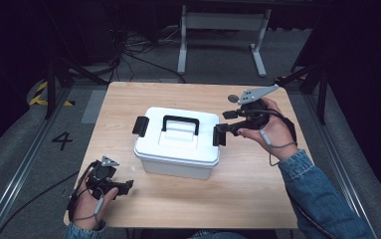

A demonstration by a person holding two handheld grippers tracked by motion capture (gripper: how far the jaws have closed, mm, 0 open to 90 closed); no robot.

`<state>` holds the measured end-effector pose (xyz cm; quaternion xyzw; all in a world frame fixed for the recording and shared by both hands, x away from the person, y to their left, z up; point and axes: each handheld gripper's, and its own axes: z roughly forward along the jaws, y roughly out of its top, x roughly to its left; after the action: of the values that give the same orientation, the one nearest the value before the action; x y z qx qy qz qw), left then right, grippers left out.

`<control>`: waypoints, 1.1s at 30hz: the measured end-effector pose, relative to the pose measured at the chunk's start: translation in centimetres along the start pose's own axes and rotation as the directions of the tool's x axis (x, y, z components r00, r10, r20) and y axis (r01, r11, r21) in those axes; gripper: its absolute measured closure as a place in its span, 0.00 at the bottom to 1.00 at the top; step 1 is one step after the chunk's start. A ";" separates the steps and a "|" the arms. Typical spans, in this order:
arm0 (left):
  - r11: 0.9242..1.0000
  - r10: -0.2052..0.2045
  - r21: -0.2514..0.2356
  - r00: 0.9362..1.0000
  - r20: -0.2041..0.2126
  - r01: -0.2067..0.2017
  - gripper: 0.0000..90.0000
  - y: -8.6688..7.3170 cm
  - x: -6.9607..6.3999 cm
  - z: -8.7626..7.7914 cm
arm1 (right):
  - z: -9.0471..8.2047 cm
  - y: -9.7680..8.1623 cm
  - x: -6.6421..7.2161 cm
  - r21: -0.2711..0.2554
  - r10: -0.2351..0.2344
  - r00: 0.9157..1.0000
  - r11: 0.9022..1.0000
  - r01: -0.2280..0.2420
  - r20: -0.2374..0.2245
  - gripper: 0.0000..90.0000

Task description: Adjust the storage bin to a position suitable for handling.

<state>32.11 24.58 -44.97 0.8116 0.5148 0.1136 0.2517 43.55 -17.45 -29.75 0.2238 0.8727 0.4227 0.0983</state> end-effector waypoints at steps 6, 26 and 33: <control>1.000 0.004 -0.011 1.000 -0.006 -0.004 0.18 0.0 -0.1 -0.1 | 2.3 1.6 0.2 0.036 -0.016 0.999 0.999 0.018 -0.042 0.51; 1.000 0.004 -0.001 1.000 -0.023 -0.004 0.18 -0.2 -0.1 0.2 | 7.7 4.3 1.6 0.144 -0.090 0.988 0.984 0.108 -0.126 0.78; 1.000 -0.003 0.004 1.000 -0.017 0.004 0.18 -0.3 -0.2 0.3 | 7.5 4.6 2.2 0.153 -0.157 0.974 0.971 0.182 -0.164 0.92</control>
<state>31.95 24.44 -45.35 0.8102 0.5186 0.1188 0.2459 45.77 -8.68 -30.82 0.1231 0.9258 0.3539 0.0489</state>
